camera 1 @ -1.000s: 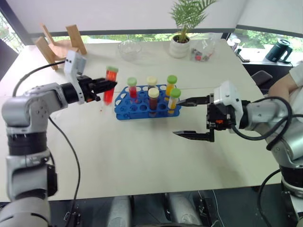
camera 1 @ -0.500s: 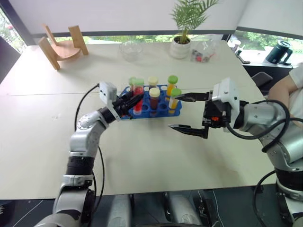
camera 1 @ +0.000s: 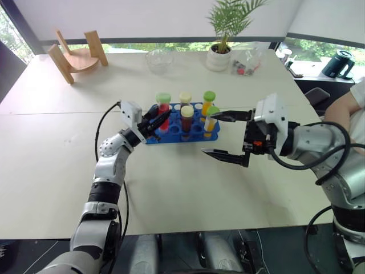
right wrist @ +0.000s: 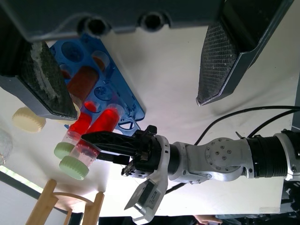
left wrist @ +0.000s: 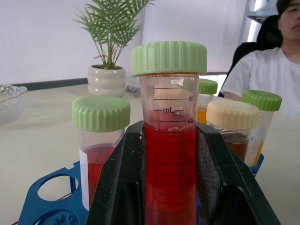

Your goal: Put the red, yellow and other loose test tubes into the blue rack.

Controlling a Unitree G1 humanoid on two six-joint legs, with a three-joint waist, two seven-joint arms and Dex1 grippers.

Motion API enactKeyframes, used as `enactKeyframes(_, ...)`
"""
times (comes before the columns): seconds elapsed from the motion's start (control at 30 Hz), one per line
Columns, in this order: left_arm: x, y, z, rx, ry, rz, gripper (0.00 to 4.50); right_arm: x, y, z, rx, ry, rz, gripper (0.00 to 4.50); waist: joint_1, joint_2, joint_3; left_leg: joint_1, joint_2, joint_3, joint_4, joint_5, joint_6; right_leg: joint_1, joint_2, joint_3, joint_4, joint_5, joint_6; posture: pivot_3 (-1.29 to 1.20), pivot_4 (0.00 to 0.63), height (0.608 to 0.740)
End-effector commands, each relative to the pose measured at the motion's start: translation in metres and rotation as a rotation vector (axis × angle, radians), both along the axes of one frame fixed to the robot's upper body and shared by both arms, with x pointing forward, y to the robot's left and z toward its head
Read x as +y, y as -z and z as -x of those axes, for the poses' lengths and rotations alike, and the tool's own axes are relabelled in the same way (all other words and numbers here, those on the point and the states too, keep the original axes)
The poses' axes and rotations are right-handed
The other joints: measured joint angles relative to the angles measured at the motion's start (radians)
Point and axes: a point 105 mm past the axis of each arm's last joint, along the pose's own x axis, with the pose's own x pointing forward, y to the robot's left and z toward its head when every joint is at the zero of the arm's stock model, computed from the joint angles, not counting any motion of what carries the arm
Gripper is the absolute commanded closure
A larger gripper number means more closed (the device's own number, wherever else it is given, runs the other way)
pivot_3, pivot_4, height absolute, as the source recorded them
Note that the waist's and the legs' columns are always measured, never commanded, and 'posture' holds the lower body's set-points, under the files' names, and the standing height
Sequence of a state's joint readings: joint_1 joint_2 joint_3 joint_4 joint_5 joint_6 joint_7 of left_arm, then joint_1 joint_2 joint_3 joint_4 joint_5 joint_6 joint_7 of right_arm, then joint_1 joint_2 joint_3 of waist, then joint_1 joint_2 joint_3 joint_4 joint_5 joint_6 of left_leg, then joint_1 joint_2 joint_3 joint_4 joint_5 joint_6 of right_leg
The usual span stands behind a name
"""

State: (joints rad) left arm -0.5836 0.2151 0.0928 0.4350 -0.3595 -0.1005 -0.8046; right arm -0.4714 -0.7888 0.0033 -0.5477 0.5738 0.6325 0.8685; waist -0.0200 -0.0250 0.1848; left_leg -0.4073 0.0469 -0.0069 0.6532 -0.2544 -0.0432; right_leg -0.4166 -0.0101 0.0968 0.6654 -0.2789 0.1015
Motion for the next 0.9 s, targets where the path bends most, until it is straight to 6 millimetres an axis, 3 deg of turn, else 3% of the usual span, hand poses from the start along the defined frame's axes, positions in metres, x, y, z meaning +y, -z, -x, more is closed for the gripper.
enactKeyframes(0.03,0.002,0.000,0.000,-0.023,-0.010,0.002,3.70,0.004,-0.009,0.007,-0.049,-0.022,-0.017,0.00,0.000,0.000,0.000,0.000,0.000,0.000,0.000,0.000,0.000,0.000,0.000,0.000,0.000,0.000,0.000,0.00,0.150,0.740)
enactKeyframes(0.23,-0.001,0.016,0.004,-0.026,-0.008,-0.031,3.70,0.004,-0.008,0.007,-0.048,-0.018,-0.020,0.00,0.002,0.000,0.000,0.000,0.000,0.000,0.000,0.000,0.000,0.000,0.000,0.000,0.000,0.000,0.000,0.00,0.150,0.740)
enactKeyframes(0.3,0.001,0.020,0.005,-0.025,-0.011,-0.033,2.68,0.004,-0.007,0.007,-0.048,-0.016,-0.017,0.00,0.002,0.000,0.000,0.000,0.000,0.000,0.000,0.000,0.000,0.000,0.000,0.000,0.000,0.000,0.000,0.00,0.150,0.740)
enactKeyframes(0.33,0.002,0.020,0.007,-0.032,-0.012,-0.041,2.40,0.003,-0.007,0.007,-0.046,-0.014,-0.016,0.00,0.002,0.000,0.000,0.000,0.000,0.000,0.000,0.000,0.000,0.000,0.000,0.000,0.000,0.000,0.000,0.00,0.150,0.740)
enactKeyframes(0.47,0.016,0.016,0.013,-0.050,-0.028,-0.088,0.22,0.001,-0.003,0.007,-0.033,-0.004,-0.010,0.00,0.002,0.000,0.000,0.000,0.000,0.000,0.000,0.000,0.000,0.000,0.000,0.000,0.000,0.000,0.000,0.00,0.150,0.740)
enactKeyframes(0.5,0.021,0.011,0.017,-0.061,-0.022,-0.139,0.03,-0.001,-0.002,0.007,-0.028,0.002,-0.009,0.00,0.002,0.000,0.000,0.000,0.000,0.000,0.000,0.000,0.000,0.000,0.000,0.000,0.000,0.000,0.000,0.00,0.150,0.740)
enactKeyframes(0.6,0.038,-0.003,0.031,-0.031,0.023,-0.248,0.03,-0.007,0.002,0.006,-0.009,0.029,-0.006,0.00,-0.001,0.000,0.000,0.000,0.000,0.000,-0.001,0.000,0.000,0.000,0.000,0.000,0.000,0.000,0.000,0.00,0.150,0.740)
enactKeyframes(0.73,0.063,-0.023,0.065,0.098,0.100,-0.310,0.03,-0.026,0.008,-0.001,0.028,0.110,-0.009,0.00,-0.002,0.000,0.000,0.000,0.001,0.000,-0.002,0.000,0.000,-0.001,0.000,0.000,0.000,0.000,0.000,0.00,0.150,0.740)
enactKeyframes(0.9,0.081,-0.026,0.109,0.294,0.191,-0.367,0.03,-0.047,0.016,-0.006,0.058,0.197,0.001,0.00,-0.001,0.000,0.000,0.000,0.001,0.001,-0.003,0.000,0.000,-0.001,-0.001,0.000,-0.001,-0.001,-0.001,0.00,0.150,0.740)
